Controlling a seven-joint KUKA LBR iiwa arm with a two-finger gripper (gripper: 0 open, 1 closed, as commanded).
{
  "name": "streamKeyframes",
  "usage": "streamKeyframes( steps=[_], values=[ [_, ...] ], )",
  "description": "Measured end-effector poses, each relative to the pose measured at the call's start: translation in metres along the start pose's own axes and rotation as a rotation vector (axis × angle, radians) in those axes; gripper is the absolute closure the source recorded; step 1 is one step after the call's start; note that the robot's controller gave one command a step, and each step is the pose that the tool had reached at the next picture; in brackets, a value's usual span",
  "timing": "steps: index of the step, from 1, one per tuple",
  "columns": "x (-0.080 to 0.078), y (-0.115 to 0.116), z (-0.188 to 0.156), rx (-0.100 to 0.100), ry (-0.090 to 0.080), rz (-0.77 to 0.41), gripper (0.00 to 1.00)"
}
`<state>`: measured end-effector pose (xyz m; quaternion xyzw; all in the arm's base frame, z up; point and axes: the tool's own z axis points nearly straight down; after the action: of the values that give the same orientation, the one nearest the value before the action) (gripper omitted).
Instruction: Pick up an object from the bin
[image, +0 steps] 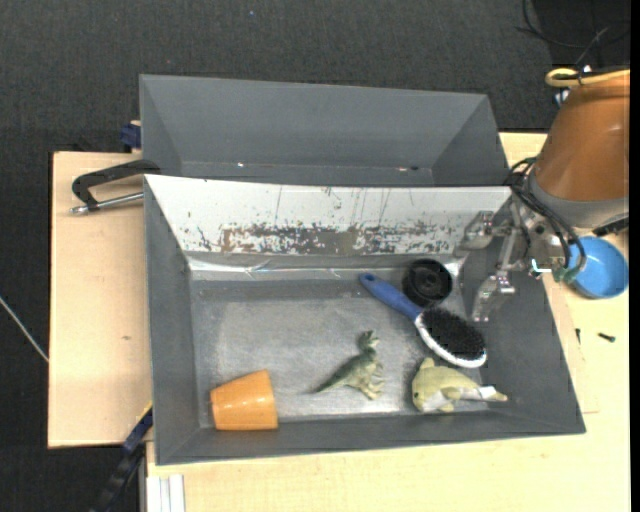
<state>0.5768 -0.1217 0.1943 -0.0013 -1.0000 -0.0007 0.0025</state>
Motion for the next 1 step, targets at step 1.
streamKeyframes(
  steps=[1],
  values=[
    [0.0686, 0.0224, 0.1035, 0.006, -0.025, -0.048, 0.00]
  ],
)
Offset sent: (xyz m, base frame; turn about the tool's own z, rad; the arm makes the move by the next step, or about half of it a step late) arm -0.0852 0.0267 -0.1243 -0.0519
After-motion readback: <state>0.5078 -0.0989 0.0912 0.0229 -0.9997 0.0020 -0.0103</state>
